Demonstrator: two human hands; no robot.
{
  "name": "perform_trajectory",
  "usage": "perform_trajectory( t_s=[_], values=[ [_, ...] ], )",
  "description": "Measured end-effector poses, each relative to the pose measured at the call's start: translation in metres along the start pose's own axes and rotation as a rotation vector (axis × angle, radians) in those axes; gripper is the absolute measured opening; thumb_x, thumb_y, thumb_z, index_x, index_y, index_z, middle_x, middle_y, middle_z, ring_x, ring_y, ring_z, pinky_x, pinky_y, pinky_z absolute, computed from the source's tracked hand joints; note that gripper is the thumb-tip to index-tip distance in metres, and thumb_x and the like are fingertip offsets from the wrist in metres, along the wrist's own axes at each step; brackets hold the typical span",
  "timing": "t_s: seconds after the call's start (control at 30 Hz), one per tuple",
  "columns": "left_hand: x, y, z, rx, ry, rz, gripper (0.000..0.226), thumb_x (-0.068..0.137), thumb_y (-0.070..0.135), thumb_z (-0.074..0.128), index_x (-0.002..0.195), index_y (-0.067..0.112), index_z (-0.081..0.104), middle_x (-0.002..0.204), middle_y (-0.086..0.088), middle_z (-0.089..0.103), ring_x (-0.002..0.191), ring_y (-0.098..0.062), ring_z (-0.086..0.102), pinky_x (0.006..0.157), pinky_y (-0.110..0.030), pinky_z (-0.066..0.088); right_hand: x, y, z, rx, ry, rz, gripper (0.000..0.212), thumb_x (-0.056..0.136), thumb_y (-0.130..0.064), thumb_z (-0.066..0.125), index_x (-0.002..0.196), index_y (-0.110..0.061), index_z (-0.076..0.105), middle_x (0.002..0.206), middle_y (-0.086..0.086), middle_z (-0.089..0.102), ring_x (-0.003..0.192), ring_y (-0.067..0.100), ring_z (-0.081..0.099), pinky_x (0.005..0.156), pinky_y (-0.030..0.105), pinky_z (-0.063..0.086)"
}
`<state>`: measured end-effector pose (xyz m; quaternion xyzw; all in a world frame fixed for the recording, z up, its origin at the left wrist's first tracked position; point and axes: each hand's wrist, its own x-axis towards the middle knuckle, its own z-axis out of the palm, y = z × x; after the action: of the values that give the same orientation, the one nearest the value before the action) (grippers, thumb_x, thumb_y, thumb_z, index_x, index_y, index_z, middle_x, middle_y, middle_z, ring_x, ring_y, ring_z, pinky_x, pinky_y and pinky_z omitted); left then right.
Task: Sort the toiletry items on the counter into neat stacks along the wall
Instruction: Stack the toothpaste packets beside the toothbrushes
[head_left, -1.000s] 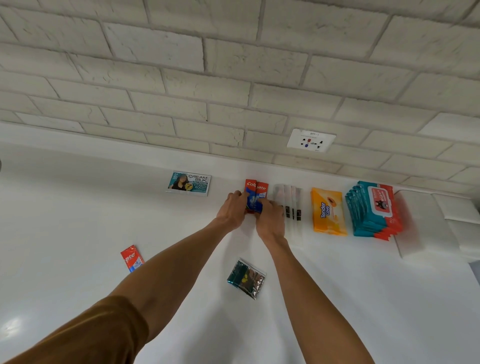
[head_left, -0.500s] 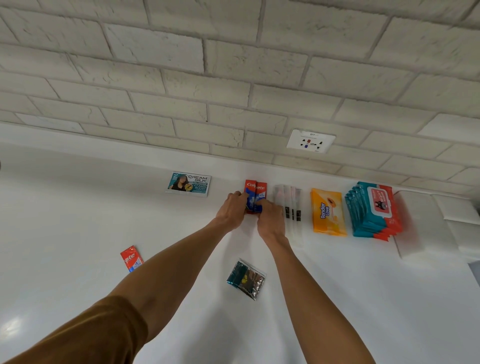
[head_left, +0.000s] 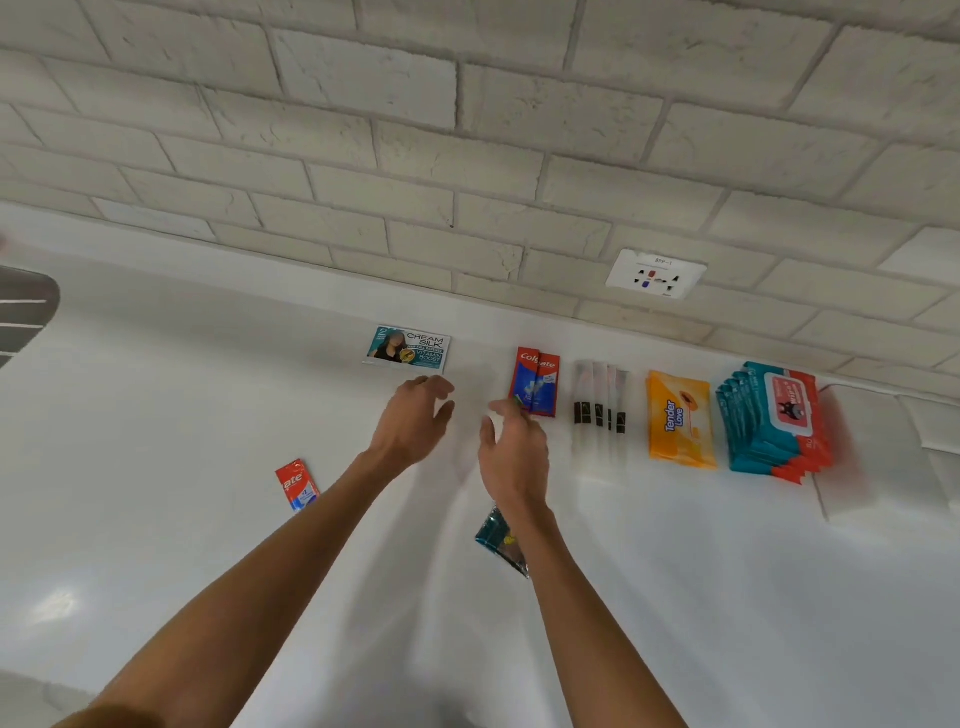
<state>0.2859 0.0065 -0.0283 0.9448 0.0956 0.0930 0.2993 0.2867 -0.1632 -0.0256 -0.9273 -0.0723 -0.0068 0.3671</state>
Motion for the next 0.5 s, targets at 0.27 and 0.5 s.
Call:
perform_trajectory(
  t_s=[0.27,0.5],
  values=[
    [-0.081,-0.075,-0.055,0.027,0.098,-0.12,0.019,0.097,0.013,0.067,0.114,0.015,0.075,0.11,-0.002,0.075,0.094,-0.019,0.07,0.079,-0.031,0.056,-0.075,-0.04,0.048,0.031,-0.189,-0.146,0.028,0.104,-0.032,0.062,0.131,-0.025,0.062,0.128,-0.003,0.072,0.116,0.015,0.067,0.094,0.039,0.059],
    [-0.123,-0.122,-0.078,0.029,0.138,-0.314,0.023,0.097,0.008,0.062,0.118,0.012,0.071,0.114,-0.006,0.071,0.092,-0.023,0.069,0.078,-0.039,0.059,-0.108,-0.065,0.083,-0.055,-0.34,-0.304,0.03,0.103,-0.032,0.061,0.133,-0.025,0.062,0.123,0.0,0.071,0.111,0.02,0.066,0.09,0.034,0.053]
  ],
)
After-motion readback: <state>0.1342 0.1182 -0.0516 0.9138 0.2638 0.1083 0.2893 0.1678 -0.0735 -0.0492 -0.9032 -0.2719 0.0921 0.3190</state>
